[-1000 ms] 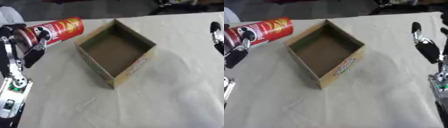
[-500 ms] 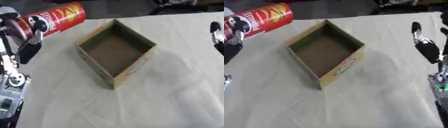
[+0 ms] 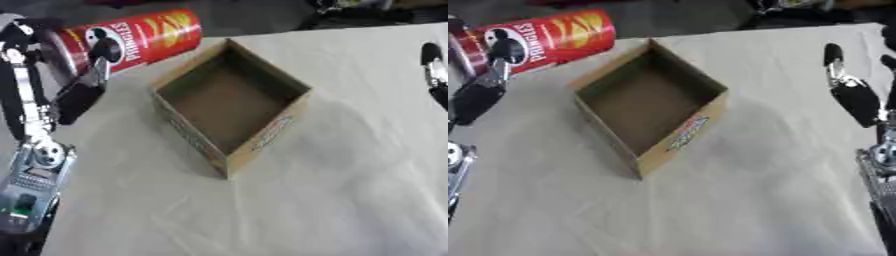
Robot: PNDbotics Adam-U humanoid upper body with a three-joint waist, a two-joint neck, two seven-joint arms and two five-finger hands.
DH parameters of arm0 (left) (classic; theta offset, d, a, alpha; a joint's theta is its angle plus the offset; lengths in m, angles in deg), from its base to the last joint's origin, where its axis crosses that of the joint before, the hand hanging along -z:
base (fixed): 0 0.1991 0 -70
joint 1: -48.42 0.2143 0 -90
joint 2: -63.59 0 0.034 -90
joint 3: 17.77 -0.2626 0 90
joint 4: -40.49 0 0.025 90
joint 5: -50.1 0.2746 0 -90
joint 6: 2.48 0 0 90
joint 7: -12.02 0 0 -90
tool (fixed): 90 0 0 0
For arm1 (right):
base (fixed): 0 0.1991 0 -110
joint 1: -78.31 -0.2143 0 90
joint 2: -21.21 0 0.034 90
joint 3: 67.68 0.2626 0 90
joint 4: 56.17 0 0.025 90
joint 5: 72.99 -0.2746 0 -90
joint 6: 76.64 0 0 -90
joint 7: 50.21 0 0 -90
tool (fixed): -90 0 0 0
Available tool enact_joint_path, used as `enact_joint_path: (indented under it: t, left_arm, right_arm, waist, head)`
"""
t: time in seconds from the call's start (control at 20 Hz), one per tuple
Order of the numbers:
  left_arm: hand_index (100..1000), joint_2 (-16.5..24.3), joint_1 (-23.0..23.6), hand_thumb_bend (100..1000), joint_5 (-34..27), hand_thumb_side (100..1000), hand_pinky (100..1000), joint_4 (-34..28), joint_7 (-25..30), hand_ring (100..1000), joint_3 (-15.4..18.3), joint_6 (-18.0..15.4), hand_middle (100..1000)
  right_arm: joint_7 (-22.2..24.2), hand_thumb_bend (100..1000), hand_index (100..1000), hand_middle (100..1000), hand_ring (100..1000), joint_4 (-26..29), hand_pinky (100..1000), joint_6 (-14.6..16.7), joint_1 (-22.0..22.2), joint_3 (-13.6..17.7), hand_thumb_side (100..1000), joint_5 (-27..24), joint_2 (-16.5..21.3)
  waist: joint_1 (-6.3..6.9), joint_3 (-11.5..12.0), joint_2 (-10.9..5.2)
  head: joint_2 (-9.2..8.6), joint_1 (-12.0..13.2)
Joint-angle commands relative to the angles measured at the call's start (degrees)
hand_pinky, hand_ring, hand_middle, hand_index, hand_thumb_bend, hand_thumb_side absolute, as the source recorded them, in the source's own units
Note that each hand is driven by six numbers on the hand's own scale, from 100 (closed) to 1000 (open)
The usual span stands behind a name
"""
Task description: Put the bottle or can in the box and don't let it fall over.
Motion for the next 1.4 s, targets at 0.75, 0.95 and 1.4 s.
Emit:
enact_joint_path:
  t: [0.75,0.95,1.4]
  left_arm:
    - [780,-4.16,-5.02,702,3.52,501,673,10.87,10.77,867,-5.9,-2.14,716]
    - [800,-4.0,-4.53,781,6.95,580,736,10.31,13.74,906,-4.79,-1.99,741]
    - [795,-3.12,-3.31,724,5.43,595,720,8.43,11.82,906,-3.26,-0.48,746]
  right_arm:
    - [0.05,453,869,805,897,1.03,864,0.14,-0.99,0.07,420,-0.32,0.56]
    - [0.03,453,869,805,897,0.94,864,0.06,-0.86,0.1,421,-0.27,0.53]
    - [0.03,453,869,805,896,0.83,864,0.05,-0.77,0.1,422,-0.24,0.56]
  waist:
    - [0.12,-0.66,-1.05]
    - [0.21,-0.57,-1.09]
    - [0.12,-0.26,-1.24]
  head:
    - [-0.18,-0.41]
    - [-0.07,-0.62]
    - [-0.17,-0.72]
